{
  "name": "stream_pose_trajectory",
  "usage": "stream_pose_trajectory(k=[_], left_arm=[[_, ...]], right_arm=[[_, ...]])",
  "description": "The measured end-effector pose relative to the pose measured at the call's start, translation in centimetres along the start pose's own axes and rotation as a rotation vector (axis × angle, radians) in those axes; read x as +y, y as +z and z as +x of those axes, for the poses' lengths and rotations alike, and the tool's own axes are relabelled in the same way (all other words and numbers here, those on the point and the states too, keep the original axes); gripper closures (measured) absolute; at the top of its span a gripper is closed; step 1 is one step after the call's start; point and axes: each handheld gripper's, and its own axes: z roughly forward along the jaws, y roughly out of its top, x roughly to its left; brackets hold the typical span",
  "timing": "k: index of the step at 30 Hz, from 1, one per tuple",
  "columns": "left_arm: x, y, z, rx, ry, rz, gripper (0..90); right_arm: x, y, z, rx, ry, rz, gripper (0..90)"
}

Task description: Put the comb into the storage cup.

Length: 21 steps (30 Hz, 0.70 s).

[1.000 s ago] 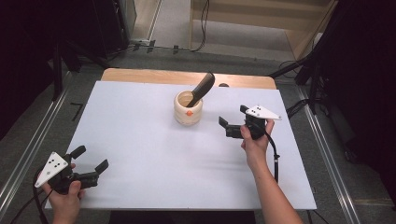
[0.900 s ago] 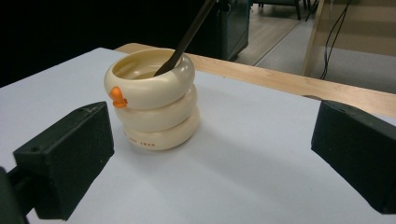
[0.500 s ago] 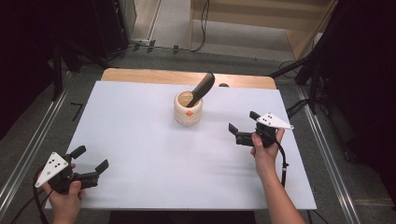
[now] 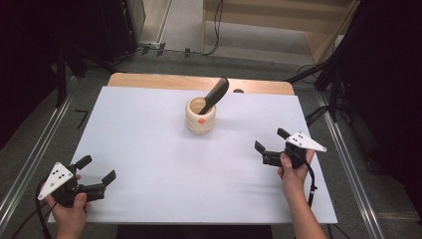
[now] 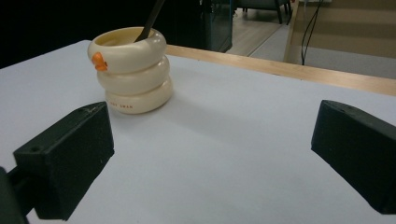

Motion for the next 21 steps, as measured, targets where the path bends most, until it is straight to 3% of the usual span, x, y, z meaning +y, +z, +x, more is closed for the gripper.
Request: stream_pose_trajectory(k=[21], left_arm=[[0.0,-0.1,-0.1,0.006,0.000,-0.001,0.0]], right_arm=[[-3.3,-4.9,-1.8,-0.042,0.018,-0.002,0.0]])
